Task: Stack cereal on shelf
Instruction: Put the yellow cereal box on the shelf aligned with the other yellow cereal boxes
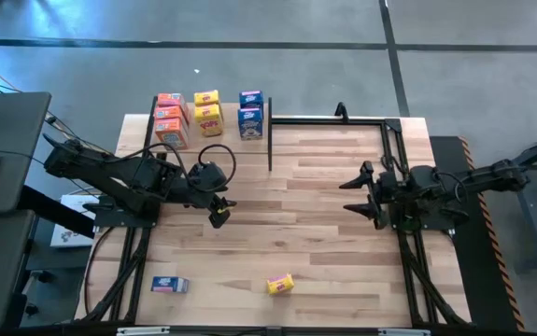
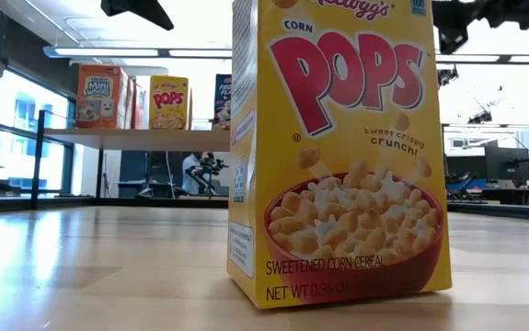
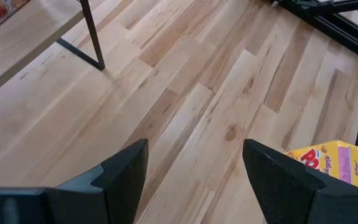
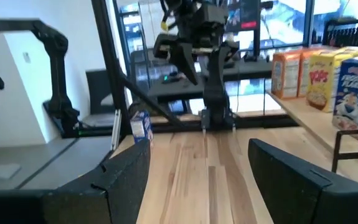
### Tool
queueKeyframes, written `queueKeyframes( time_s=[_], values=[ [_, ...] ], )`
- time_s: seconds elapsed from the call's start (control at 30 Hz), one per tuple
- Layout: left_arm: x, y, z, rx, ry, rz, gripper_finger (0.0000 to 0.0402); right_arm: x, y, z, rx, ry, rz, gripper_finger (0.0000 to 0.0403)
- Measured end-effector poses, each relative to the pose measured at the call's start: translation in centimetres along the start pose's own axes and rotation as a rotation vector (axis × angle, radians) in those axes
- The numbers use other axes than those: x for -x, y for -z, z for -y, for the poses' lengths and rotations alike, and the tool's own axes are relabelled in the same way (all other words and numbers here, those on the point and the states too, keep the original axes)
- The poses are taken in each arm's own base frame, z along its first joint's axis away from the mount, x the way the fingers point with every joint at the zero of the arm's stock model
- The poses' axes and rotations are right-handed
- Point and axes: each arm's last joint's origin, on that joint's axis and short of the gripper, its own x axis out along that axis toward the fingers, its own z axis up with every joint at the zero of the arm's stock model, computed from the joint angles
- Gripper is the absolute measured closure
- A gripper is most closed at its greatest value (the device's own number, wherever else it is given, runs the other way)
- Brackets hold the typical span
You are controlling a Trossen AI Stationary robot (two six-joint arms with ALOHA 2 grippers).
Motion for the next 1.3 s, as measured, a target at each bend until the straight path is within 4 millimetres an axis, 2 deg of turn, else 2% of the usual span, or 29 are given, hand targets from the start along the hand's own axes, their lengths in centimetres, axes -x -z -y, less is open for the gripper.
queueKeyframes(
  time_s=[0.27,0.43,0.73,0.9,1.07,1.17,1.3],
  values=[
    [0.0,0.0,0.0,-0.001,0.000,-0.001,0.0148,-3.8,-2.2,-0.6,-0.027,-0.012,-0.200,0.0139],
    [0.0,0.0,0.0,-0.001,0.000,-0.001,0.0148,-6.2,-2.2,-1.5,-0.033,-0.083,-0.318,0.0139],
    [0.0,0.0,0.0,-0.005,0.017,-0.016,0.0148,-9.7,-1.3,-4.7,-0.019,-0.179,-0.464,0.0139],
    [-0.1,-0.3,0.7,-0.003,0.107,-0.014,0.0148,-11.0,-1.0,-6.0,-0.022,-0.169,-0.510,0.0139],
    [-0.3,-0.7,1.9,-0.072,0.222,0.017,0.0148,-12.0,-0.4,-6.9,-0.007,-0.188,-0.566,0.0139],
    [-0.9,-0.5,2.5,-0.106,0.227,0.015,0.0148,-12.2,0.1,-7.2,0.000,-0.189,-0.590,0.0139],
    [-2.2,-0.1,3.5,-0.146,0.226,0.004,0.0148,-12.2,0.3,-7.0,0.015,-0.104,-0.597,0.0139]
  ],
)
